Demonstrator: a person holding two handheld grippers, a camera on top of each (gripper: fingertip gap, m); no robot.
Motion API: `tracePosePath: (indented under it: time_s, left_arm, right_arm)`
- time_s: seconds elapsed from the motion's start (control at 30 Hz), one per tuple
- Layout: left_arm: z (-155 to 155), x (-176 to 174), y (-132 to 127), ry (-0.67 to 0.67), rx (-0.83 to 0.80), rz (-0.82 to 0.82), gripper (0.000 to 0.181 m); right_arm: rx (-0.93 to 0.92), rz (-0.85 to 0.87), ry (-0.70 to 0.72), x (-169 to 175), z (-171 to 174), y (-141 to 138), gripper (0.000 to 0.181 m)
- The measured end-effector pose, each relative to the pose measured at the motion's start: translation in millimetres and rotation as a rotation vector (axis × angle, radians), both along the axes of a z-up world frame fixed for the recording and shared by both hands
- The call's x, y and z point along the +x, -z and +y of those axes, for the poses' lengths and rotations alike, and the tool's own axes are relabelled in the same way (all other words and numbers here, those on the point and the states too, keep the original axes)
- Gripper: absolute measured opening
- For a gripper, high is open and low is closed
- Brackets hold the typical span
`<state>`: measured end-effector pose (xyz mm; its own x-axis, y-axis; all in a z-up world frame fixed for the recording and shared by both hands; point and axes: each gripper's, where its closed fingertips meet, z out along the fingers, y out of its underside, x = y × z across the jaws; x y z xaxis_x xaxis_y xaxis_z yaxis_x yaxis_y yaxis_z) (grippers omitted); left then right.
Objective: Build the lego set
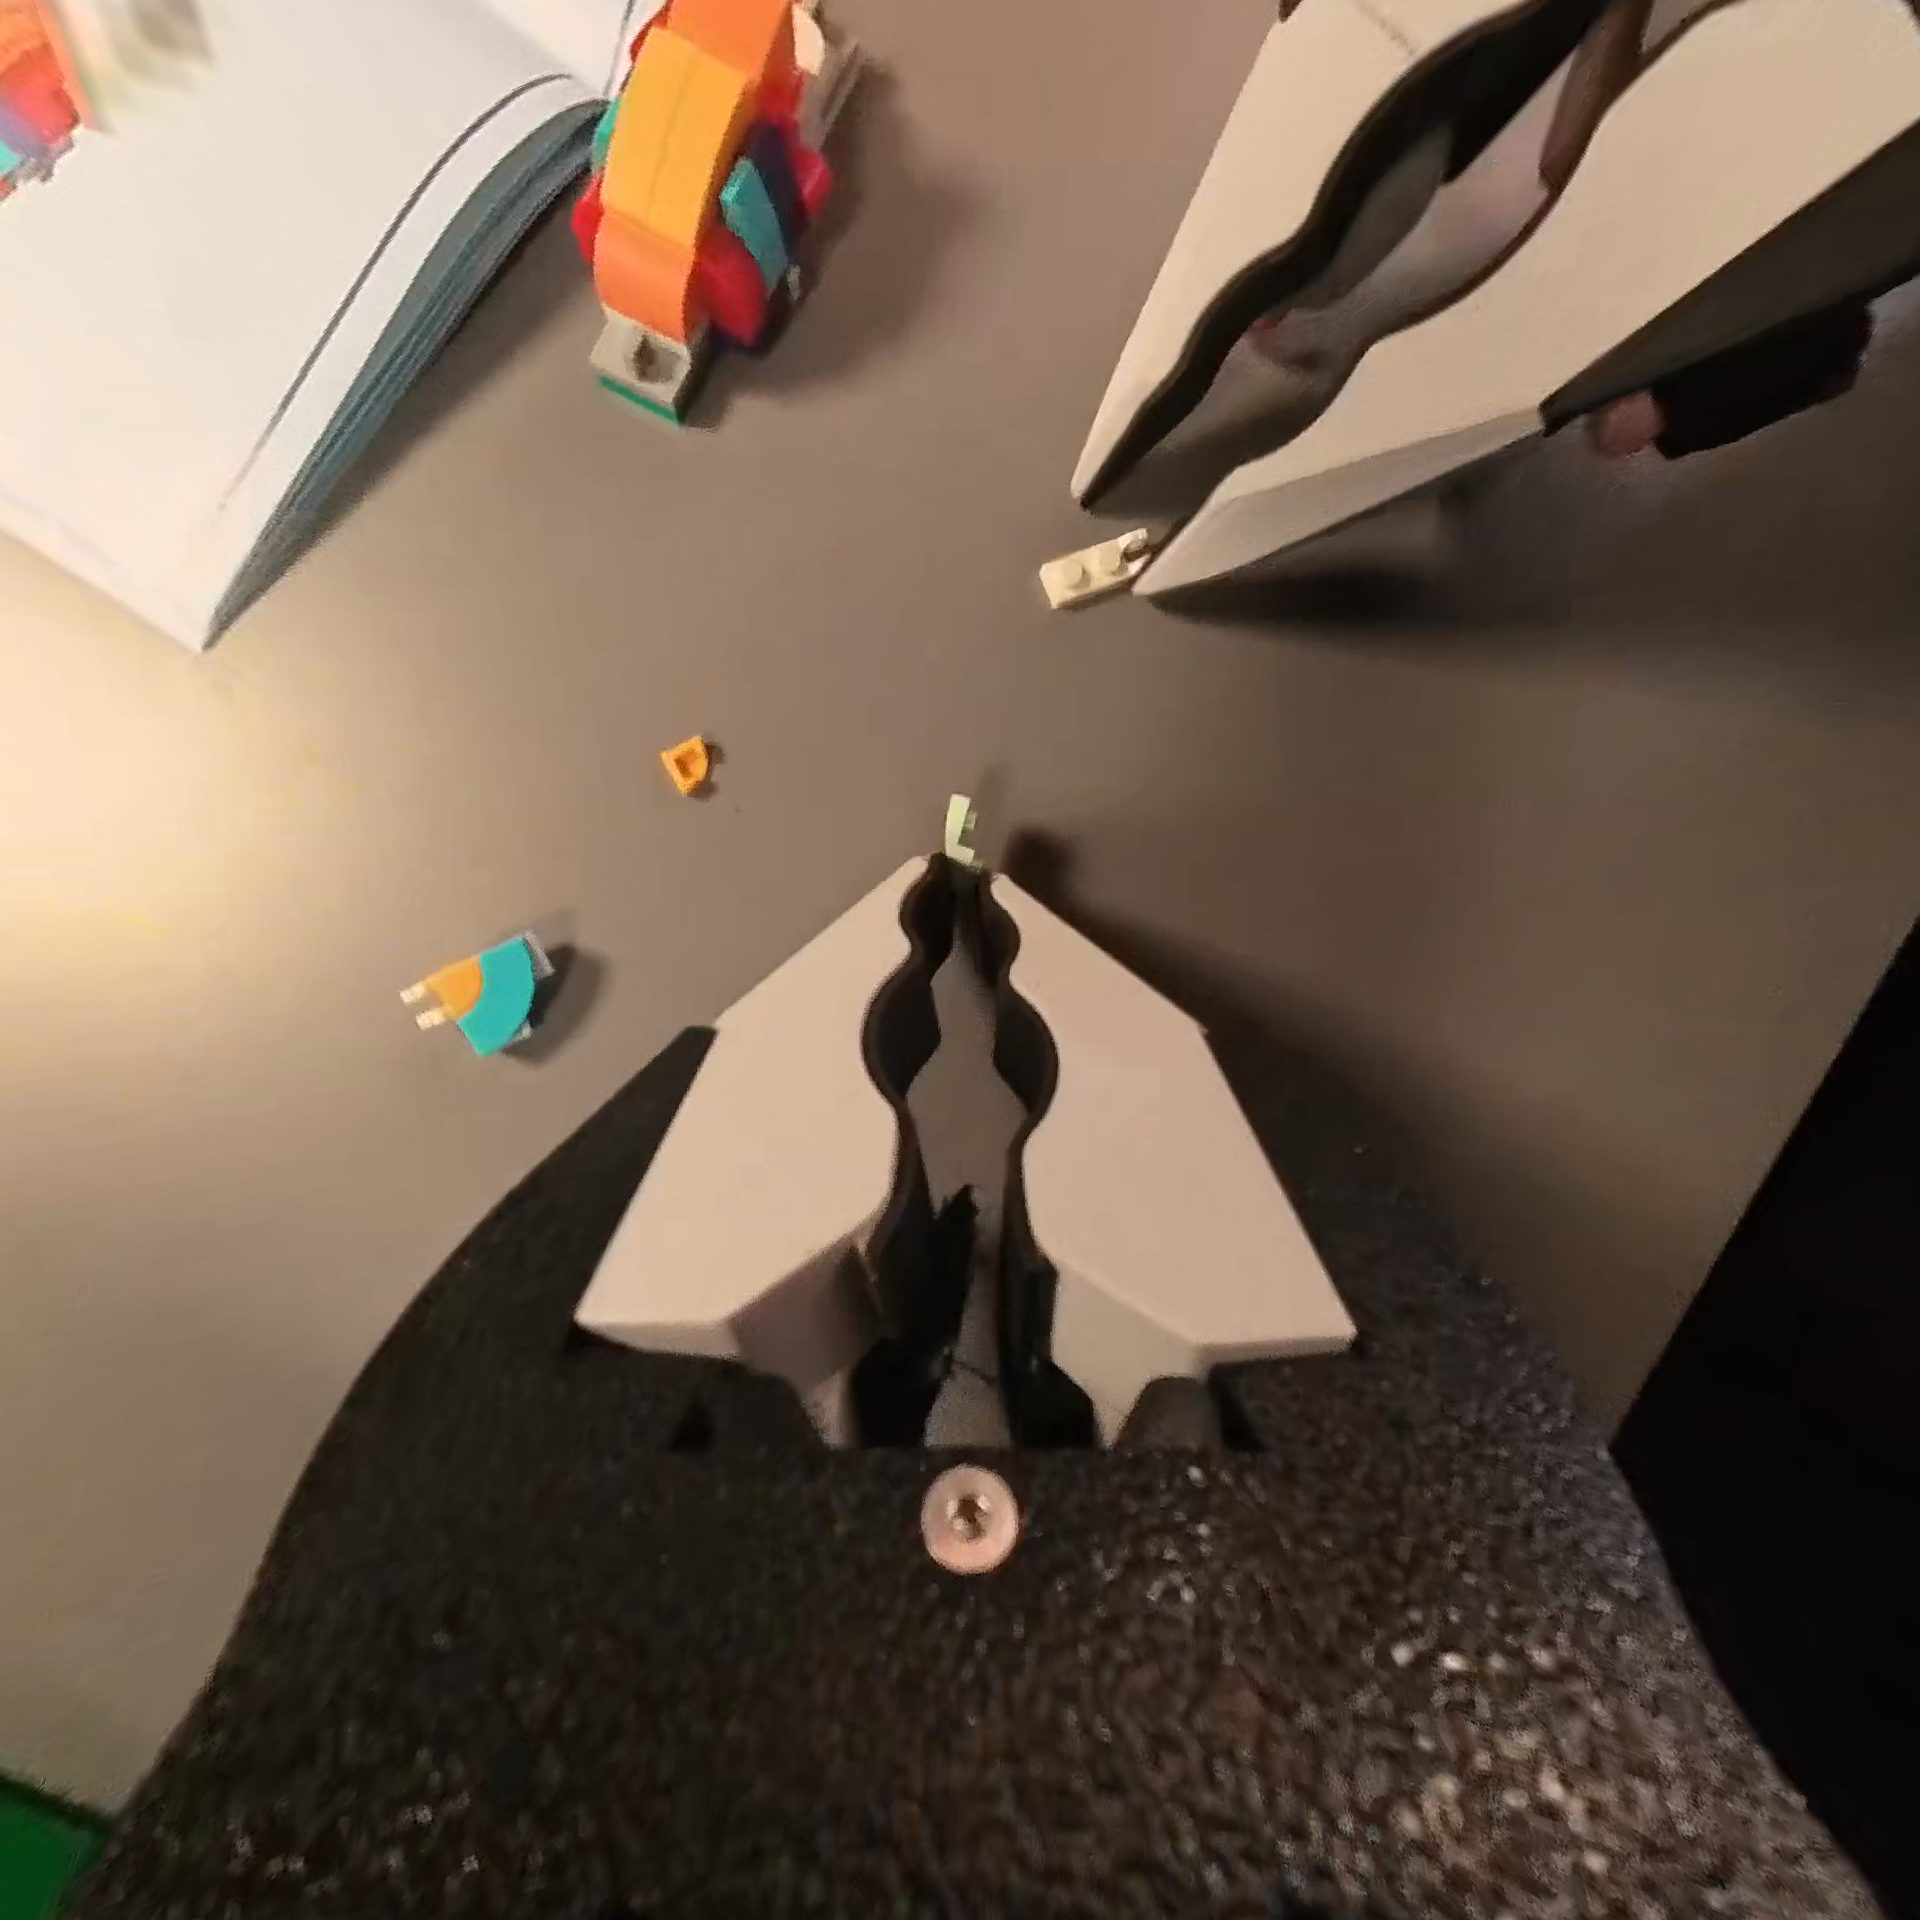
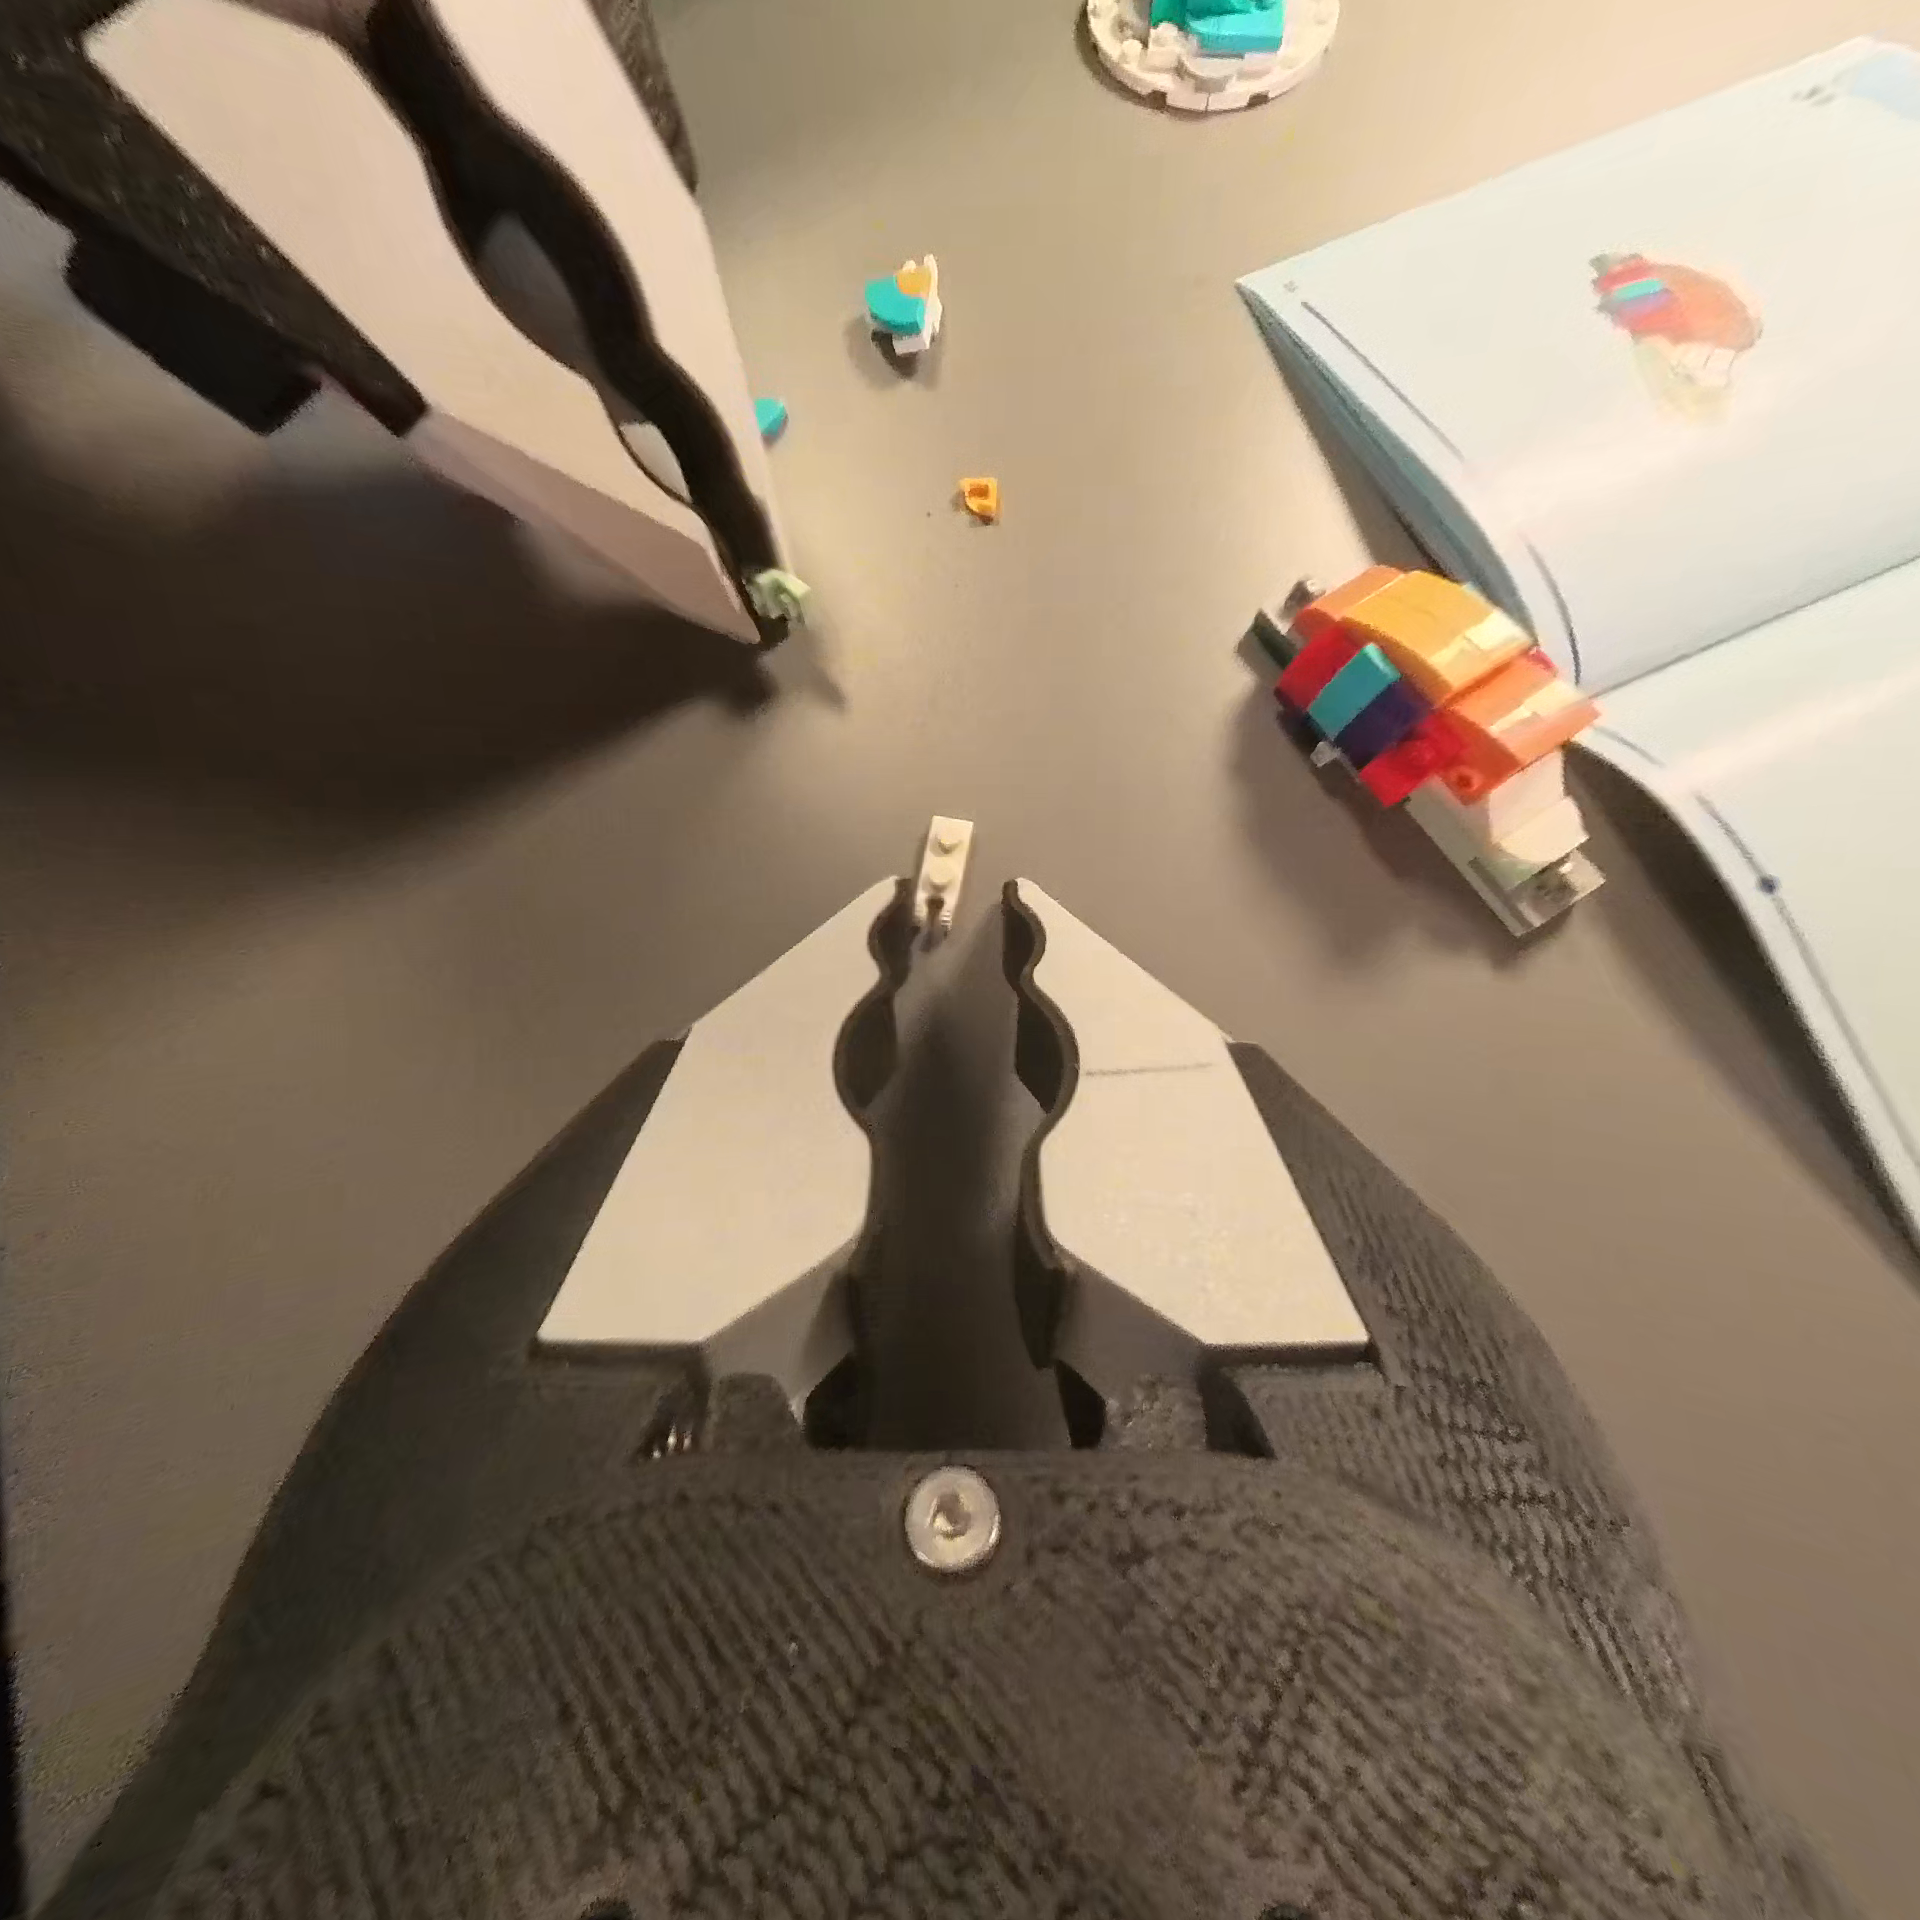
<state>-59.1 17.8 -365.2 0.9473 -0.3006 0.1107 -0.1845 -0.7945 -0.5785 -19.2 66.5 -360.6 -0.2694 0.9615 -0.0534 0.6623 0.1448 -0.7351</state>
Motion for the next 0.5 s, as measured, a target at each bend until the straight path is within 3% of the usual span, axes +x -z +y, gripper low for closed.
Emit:
tracePosePath:
  time_s: [0.23,0.5]
  left_arm:
    - [4.7,-2.4,0.3,0.141,-0.078,0.171,0.002]
    - [5.4,-2.2,1.0,0.249,-0.188,0.261,0.002]
  right_arm:
    - [0.225,0.007,-0.060,-2.7,-0.8,0.0,0.007]
    - [0.258,0.055,-0.092,-8.1,2.3,-0.9,0.006]
